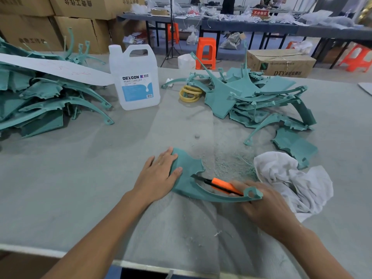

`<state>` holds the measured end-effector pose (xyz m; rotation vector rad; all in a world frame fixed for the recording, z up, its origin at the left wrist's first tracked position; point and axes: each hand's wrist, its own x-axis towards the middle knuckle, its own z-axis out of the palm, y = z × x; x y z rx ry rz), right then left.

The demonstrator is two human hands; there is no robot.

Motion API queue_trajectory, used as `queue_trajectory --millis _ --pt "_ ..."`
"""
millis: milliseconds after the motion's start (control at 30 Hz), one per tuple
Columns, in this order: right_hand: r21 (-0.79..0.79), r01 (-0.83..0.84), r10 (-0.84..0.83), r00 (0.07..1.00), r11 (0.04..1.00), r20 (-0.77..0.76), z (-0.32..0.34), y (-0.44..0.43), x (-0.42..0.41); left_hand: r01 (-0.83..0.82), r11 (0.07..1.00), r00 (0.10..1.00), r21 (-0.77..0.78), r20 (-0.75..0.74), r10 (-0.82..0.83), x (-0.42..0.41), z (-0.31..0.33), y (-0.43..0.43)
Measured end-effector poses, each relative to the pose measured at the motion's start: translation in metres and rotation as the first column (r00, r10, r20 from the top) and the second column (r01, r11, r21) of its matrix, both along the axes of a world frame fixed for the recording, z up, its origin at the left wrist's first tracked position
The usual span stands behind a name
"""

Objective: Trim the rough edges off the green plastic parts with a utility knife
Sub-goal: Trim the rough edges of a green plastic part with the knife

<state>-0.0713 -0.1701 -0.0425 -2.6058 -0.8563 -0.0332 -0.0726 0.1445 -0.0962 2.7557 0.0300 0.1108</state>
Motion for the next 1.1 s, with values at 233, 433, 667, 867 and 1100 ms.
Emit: queue_trajectory --millis 233,433,667,867,1100 --pt "0.085 -0.024 0.033 0.994 0.996 -0.102 0.003 -0.003 0.000 0.010 1.000 1.000 -0.002 -0.020 -0.010 -0.003 0.003 -0.001" --pt "0.099 0.012 -0.001 0.993 0.995 -0.115 0.006 -0.007 0.000 0.017 1.000 1.000 -0.007 -0.018 -0.018 -0.004 0.005 -0.001" --pt "0.112 0.153 -0.148 0.987 0.982 -0.057 0.002 -0.011 -0.001 -0.011 1.000 0.999 0.021 0.043 0.010 -0.005 0.007 -0.004" --pt "0.307 0.442 -0.397 0.896 0.842 -0.200 -0.008 -0.036 -0.019 -0.061 0.989 0.980 0.133 -0.178 0.084 0.007 0.032 0.003" --pt "0.536 0.614 -0.513 0.786 0.579 -0.346 -0.003 -0.056 -0.054 -0.289 0.952 0.945 -0.104 -0.193 0.266 -0.010 0.050 0.013"
